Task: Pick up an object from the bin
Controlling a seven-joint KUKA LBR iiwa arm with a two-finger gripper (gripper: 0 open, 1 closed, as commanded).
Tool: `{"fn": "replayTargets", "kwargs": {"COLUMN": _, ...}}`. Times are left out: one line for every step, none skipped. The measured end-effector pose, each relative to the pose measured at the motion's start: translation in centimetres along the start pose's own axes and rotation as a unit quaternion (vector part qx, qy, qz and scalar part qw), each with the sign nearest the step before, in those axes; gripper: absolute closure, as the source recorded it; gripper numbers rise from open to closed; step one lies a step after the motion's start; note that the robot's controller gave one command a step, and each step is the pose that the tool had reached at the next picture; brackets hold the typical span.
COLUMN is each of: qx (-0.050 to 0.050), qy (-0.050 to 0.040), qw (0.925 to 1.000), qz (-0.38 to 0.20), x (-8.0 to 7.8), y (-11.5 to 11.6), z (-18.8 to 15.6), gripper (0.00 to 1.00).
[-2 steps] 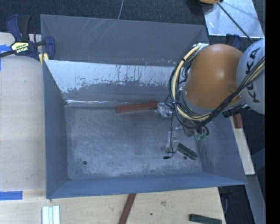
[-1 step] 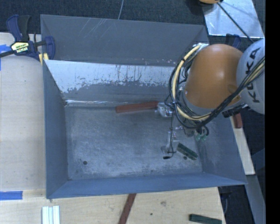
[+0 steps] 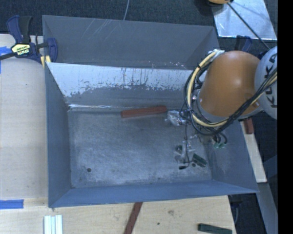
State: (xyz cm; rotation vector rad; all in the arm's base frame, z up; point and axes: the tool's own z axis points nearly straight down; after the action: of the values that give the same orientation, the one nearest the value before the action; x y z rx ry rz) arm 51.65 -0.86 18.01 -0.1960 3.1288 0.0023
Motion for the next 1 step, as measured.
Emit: {"fn": "replayTargets", "kwargs": {"qx": 0.002, "qy": 0.0004, "qw": 0.9992, "qz": -0.039, "x": 0.48, "y": -2.76, "z": 5.29, "gripper": 0.0}}
